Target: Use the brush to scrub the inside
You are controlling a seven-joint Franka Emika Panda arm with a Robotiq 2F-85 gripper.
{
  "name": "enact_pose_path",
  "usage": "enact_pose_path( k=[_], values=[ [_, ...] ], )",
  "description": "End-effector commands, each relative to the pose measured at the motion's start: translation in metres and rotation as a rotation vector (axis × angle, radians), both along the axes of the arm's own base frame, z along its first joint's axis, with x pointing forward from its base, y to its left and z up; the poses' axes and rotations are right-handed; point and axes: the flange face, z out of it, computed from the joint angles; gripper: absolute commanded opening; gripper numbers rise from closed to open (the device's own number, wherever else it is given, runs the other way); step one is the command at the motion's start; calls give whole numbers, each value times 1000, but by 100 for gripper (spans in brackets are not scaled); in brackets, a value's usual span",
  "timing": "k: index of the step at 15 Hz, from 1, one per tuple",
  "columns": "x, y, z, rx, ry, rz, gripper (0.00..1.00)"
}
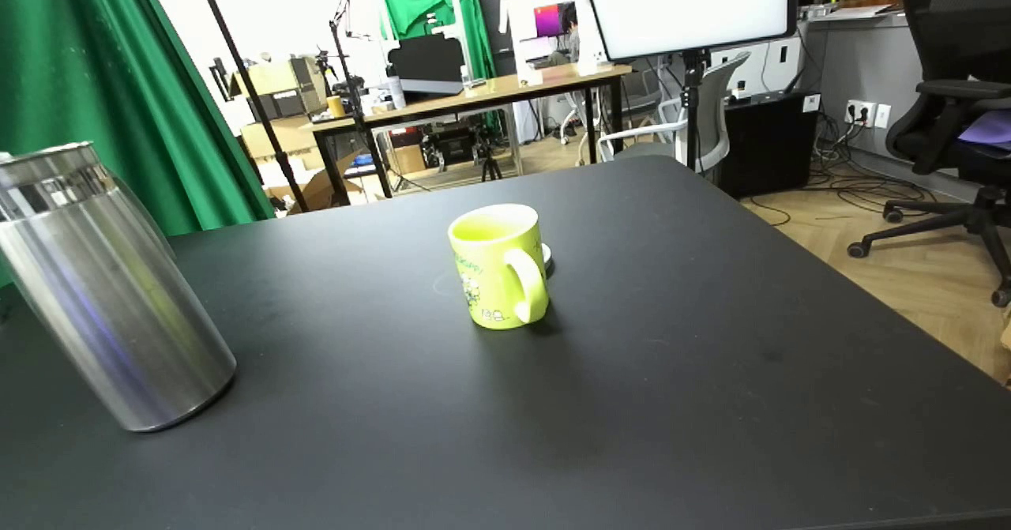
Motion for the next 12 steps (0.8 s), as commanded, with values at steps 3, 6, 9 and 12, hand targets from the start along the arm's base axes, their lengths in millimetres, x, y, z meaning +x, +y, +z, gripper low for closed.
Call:
enact_pose_path(
  k=[3, 6, 9, 12],
  values=[
    [7, -1, 73, 7, -12, -41, 4],
    [12, -4, 108, 19, -32, -48, 4],
    [18, -9, 110, 40, -26, -54, 4],
    [25, -16, 77, 86, 41, -72, 4]
  ],
)
